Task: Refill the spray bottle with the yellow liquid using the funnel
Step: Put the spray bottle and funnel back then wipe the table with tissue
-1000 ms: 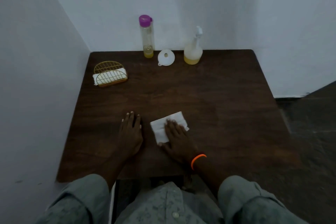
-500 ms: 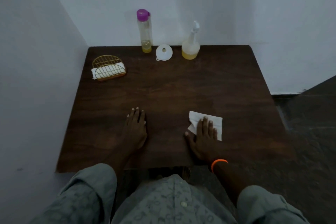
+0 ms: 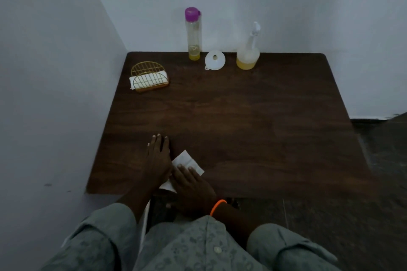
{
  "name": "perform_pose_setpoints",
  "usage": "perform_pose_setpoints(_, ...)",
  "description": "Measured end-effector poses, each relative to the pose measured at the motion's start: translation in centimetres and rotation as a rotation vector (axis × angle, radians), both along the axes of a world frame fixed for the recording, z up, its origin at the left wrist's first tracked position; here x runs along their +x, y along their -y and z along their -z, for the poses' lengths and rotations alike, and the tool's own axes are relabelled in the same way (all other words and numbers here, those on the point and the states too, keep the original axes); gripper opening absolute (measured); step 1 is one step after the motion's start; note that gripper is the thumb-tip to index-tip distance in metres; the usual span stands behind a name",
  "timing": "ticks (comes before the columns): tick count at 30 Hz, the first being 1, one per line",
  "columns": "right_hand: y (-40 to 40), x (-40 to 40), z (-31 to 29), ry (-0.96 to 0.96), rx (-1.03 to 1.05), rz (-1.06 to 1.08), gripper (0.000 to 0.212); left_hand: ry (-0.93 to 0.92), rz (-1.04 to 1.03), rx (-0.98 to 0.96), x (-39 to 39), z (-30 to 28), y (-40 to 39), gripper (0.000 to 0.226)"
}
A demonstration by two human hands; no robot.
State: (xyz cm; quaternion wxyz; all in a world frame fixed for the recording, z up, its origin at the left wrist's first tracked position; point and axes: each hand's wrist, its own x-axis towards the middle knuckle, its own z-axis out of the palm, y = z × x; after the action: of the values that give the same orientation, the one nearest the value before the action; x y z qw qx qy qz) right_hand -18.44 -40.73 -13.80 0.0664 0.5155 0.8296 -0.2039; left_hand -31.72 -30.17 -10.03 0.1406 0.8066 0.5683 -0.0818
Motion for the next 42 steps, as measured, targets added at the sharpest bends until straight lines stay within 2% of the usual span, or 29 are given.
perform_pose_setpoints(3,0.3,2.1,-0.3,-0.023,0.031,0.078,0.084,0.015,0.008,0.029,0.7,0.6,0.1,0.057)
perform_pose_setpoints(6,1.0,5.6,-0.9,-0.073,0.036,0.259,0.084,0.019,0.083,0.02,2.0,1.0,-0.3,0.07)
perform_pose_setpoints(14,6.9,16.3,-1.3,-0.027,0.01,0.864,0.09,0.036,0.247,0.062,6.4,1.2,-1.2,0.063)
perform_pose_setpoints(18,9.1,17.3,-2.0,-0.044,-0.042,0.988,0.098,0.033,0.258,0.046,7.2,1.3,-1.0,0.059)
perform_pose_setpoints(21,8.7,15.4,-2.1,-0.048,-0.053,0.955,0.096,0.035,0.22,0.044,6.8,1.5,-0.7,0.06)
perform_pose_setpoints(24,7.2,12.0,-2.0,-0.066,-0.026,0.829,0.094,0.05,0.163,0.052,6.0,1.7,-0.5,0.061)
perform_pose_setpoints(30,4.0,3.3,-1.1,-0.115,-0.069,0.393,0.094,0.064,0.086,0.08,4.7,0.4,0.0,0.076)
perform_pose_setpoints(33,4.0,0.3,-0.2,-0.054,-0.109,0.229,0.094,0.074,0.027,0.113,4.3,0.6,0.5,0.065)
perform_pose_setpoints(37,5.4,0.7,0.5,-0.074,-0.064,0.196,0.093,0.117,0.001,0.164,3.5,2.2,1.4,0.052)
perform_pose_setpoints(42,7.3,5.0,-0.2,-0.086,-0.035,0.316,0.092,0.149,0.117,0.159,4.0,3.7,2.2,0.055)
